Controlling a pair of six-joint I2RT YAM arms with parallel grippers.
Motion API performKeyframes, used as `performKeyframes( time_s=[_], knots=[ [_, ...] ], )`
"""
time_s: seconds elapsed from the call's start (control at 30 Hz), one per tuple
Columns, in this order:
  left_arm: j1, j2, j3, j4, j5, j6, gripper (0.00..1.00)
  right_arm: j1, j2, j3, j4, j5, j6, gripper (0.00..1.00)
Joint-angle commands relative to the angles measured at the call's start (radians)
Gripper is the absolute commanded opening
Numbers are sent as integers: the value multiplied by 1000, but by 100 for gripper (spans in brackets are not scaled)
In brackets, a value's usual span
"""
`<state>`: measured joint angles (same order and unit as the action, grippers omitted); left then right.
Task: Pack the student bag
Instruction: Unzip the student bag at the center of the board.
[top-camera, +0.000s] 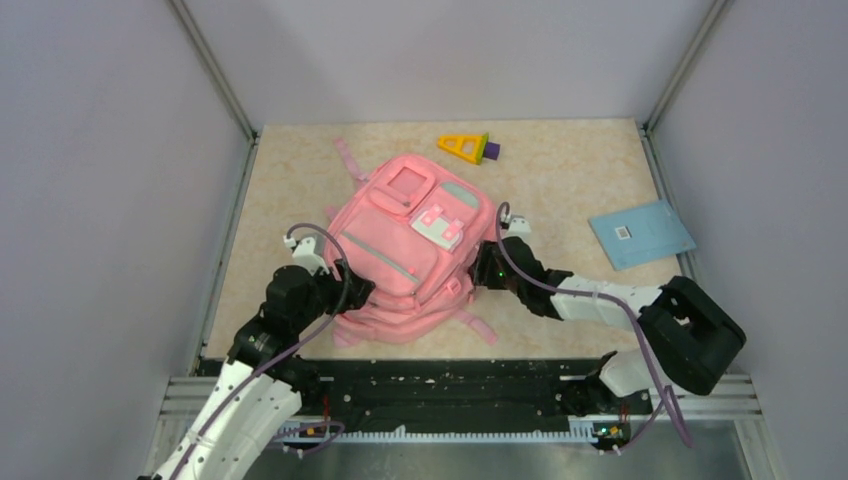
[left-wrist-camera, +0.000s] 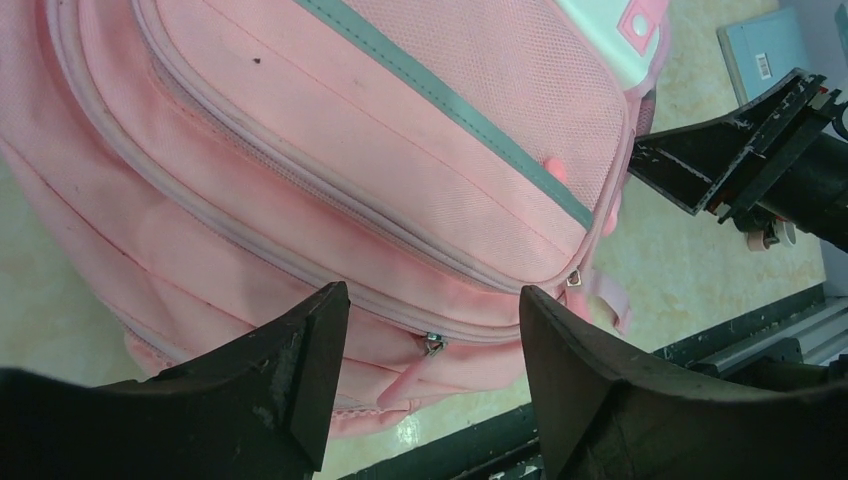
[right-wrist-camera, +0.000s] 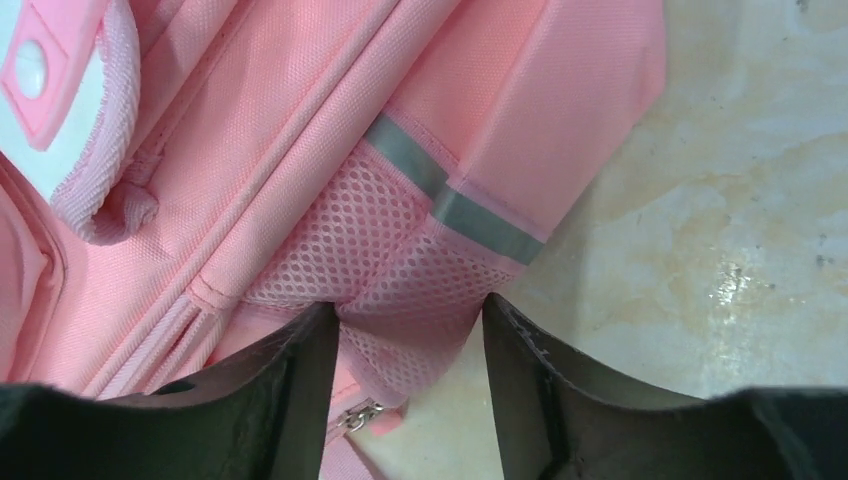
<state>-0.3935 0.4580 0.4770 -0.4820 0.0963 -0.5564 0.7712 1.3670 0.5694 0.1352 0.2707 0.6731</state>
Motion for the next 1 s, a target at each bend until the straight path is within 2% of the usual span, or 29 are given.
performKeyframes(
  time_s=[0.0, 0.03, 0.07, 0.13, 0.2, 0.3, 0.53, 0.6, 0.77, 0.97],
  knots=[
    [-4, -4, 40, -50, 17, -41, 68, -60, 64, 39, 168, -8, -44, 36],
    [-5, 1, 40, -56, 24, -46, 68, -73, 80, 53, 170, -7, -58, 24],
    [-5, 7, 41, -61, 32, -50, 68, -89, 99, 71, 168, -8, -70, 17],
    [-6, 21, 37, -61, 61, -57, 68, -122, 138, 113, 160, -21, -101, 5],
    [-12, 35, 27, -45, 100, -51, 66, -146, 179, 159, 152, -35, -133, 0],
    [-32, 46, 9, 3, 162, -38, 64, -179, 242, 232, 130, -62, -174, 0],
    [-127, 78, 9, 89, 208, -17, 63, -205, 326, 348, 86, -101, -227, 0],
    [-195, 118, 23, 103, 157, -17, 62, -205, 336, 362, 81, -107, -230, 0],
    [-388, 260, 95, 51, -113, -8, 60, -207, 345, 372, 83, -121, -227, 0],
    [-477, 347, 129, 59, -279, -22, 49, -207, 346, 382, 83, -136, -228, 0]
  ],
)
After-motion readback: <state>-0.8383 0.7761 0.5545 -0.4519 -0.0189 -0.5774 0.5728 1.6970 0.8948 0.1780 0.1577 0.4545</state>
